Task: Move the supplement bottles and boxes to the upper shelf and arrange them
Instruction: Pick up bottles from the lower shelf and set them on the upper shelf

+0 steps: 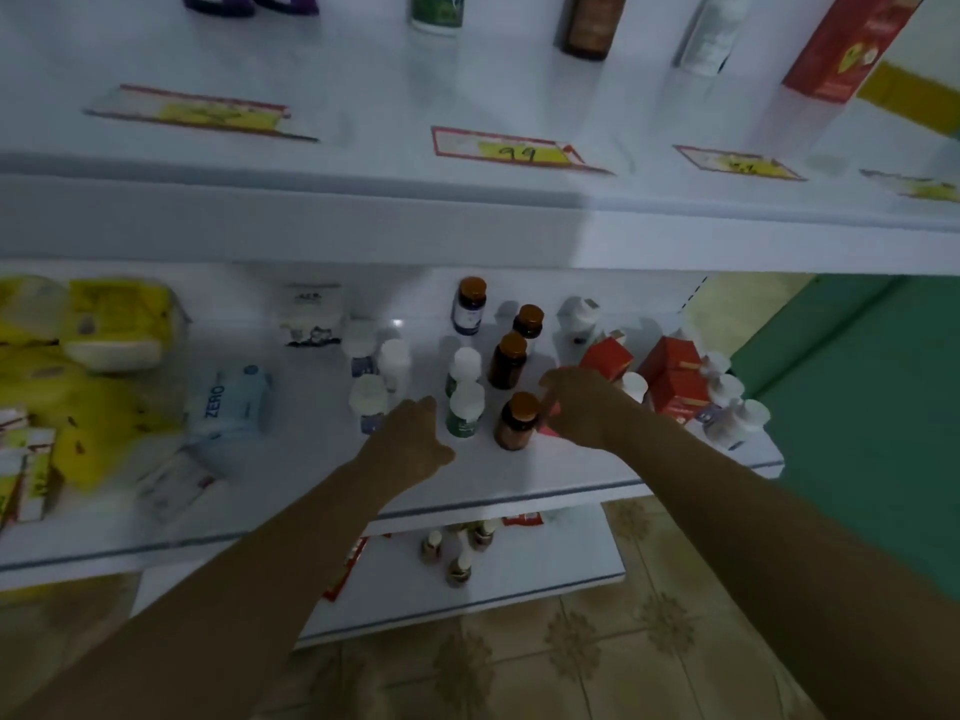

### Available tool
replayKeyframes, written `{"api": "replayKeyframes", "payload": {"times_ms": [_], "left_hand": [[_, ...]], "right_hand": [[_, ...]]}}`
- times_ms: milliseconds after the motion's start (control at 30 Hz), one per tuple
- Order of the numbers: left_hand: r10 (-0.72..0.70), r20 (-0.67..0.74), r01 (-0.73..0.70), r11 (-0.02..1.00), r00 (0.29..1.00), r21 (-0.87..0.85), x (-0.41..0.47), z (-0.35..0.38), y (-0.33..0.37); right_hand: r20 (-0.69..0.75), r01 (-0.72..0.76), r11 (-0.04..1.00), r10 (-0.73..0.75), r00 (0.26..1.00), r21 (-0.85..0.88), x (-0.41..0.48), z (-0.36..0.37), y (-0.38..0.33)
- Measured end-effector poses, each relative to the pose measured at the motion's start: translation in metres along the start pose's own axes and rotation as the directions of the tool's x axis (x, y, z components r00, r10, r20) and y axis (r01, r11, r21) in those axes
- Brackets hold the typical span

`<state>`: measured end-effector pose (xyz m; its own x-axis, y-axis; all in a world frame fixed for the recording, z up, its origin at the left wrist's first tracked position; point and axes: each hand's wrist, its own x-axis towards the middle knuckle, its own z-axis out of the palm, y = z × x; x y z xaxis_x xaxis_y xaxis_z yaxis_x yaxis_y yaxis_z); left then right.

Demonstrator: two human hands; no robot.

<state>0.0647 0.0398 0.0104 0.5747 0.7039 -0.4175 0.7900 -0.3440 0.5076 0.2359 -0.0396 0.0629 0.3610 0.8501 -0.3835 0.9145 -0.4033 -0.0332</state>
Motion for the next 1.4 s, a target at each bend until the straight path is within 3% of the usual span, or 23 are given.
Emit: {"api": "replayKeyframes", "payload": {"times_ms": [233,400,500,600,733,833,933,1067,1233,1400], "left_hand": [[-0.067,-0.181,0.052,0.995,0.981,-0.083,0.061,0.033,0.024],[-0.071,-0.192,0.045,0.989,0.979,-0.138,0.099,0.051,0.029],[-0.048,-0.276,0.004,0.987,0.96,-0.16,0.106,0.066,0.028],[-0.063,-0.362,-0.013,0.979,0.93,-0.202,0.103,0.07,0.023],[-0.156,-0.326,-0.031,0.865,0.932,-0.502,0.077,0.066,0.014],[-0.171,-0.265,-0.068,0.71,0.949,-0.701,0.042,0.05,0.014],[-0.153,-0.243,-0.126,0.536,0.958,-0.835,-0.003,0.03,0.021],[-0.055,-0.274,-0.235,0.369,0.96,-0.899,-0.069,0.002,0.042],[0.055,-0.367,-0.368,0.257,0.929,-0.893,-0.147,-0.045,0.081],[0.17,-0.494,-0.523,0.284,0.853,-0.804,-0.211,-0.095,0.119]], "right_hand": [[-0.018,0.166,0.983,-0.168,0.986,-0.079,0.065,0.039,0.031],[0.03,0.235,0.946,-0.234,0.972,-0.224,0.085,0.064,0.033],[-0.07,0.249,0.939,-0.273,0.96,-0.237,0.092,0.078,0.037],[-0.11,0.268,0.959,-0.277,0.954,-0.093,0.092,0.079,0.04],[-0.162,0.228,0.919,-0.184,0.969,0.321,0.065,0.064,0.037],[-0.222,0.287,0.784,-0.194,0.956,0.551,0.03,0.047,0.034],[-0.201,0.252,0.556,-0.151,0.968,0.792,-0.012,0.022,0.024],[-0.194,0.224,0.268,-0.134,0.972,0.937,-0.074,-0.013,0.006],[-0.267,0.244,-0.137,-0.181,0.947,0.96,-0.147,-0.058,-0.025],[-0.349,0.31,-0.264,-0.118,0.93,0.914,-0.21,-0.114,-0.039]]}}
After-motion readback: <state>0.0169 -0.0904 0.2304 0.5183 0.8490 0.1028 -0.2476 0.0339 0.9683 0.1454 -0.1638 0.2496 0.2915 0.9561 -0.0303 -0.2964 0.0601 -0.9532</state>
